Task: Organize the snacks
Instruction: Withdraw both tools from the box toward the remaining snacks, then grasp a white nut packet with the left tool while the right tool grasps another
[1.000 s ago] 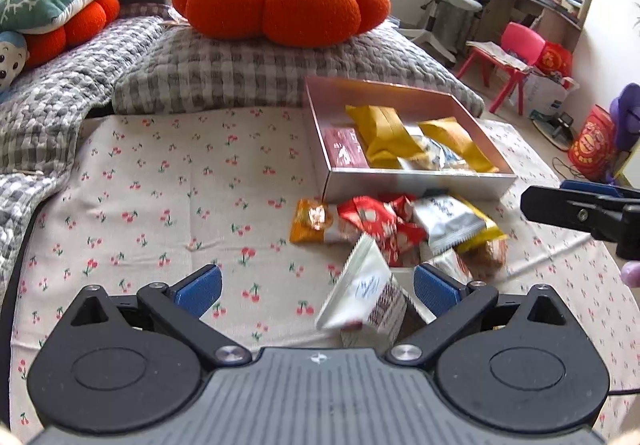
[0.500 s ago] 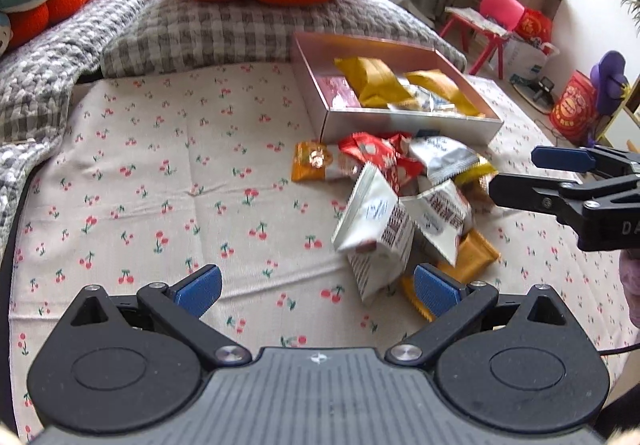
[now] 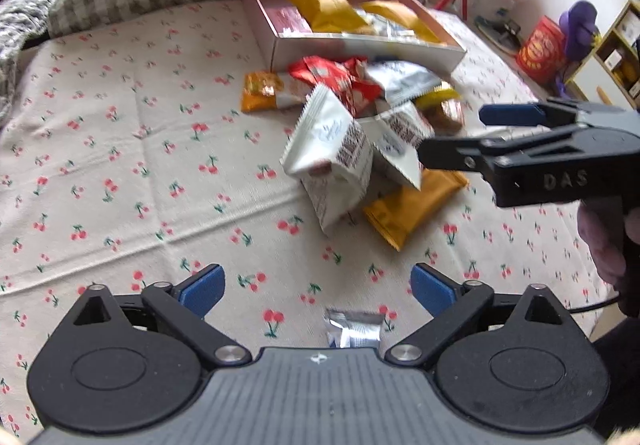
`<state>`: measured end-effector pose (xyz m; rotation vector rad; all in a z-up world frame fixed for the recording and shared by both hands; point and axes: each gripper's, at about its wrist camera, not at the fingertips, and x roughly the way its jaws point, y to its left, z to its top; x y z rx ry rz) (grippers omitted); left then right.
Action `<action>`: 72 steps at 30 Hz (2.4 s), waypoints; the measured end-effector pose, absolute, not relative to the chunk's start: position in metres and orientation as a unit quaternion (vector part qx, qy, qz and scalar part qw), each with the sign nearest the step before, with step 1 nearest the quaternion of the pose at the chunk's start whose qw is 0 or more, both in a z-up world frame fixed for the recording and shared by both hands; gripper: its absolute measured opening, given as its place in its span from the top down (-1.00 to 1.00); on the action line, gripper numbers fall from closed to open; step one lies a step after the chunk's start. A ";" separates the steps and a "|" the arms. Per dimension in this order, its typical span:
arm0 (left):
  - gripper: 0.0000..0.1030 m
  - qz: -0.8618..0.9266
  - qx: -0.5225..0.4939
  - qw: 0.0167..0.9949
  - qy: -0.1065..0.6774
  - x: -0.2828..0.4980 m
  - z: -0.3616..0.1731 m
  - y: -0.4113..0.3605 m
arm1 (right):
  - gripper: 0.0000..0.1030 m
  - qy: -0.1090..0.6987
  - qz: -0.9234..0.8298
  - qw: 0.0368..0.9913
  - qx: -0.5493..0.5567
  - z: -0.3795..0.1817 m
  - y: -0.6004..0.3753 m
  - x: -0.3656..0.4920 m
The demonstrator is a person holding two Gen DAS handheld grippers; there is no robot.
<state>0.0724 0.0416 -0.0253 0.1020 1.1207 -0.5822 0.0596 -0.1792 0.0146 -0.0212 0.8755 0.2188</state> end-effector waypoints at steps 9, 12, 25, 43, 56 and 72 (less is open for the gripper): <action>-0.49 -0.294 0.064 0.784 0.543 0.066 -0.031 0.039 | -0.92 0.457 0.090 0.885 -0.008 -0.002 -0.175 0.065; -0.20 -0.292 0.082 0.783 0.544 0.065 -0.034 0.034 | -0.92 0.455 0.085 0.886 -0.011 -0.010 -0.172 0.066; 0.56 -0.258 0.130 0.802 0.524 0.069 -0.040 0.036 | -0.88 0.462 0.074 0.883 -0.047 -0.028 -0.171 0.069; 0.39 -0.205 0.074 0.824 0.523 0.091 -0.036 0.047 | -0.87 0.487 0.013 0.869 -0.082 -0.015 -0.211 0.065; -0.15 -0.205 0.024 0.841 0.501 0.106 -0.027 0.035 | -0.87 0.495 0.072 0.865 0.032 0.003 -0.228 0.067; -0.35 -0.188 -0.010 0.854 0.485 0.123 -0.022 0.020 | 0.00 0.513 0.119 0.843 0.110 -0.011 -0.224 0.076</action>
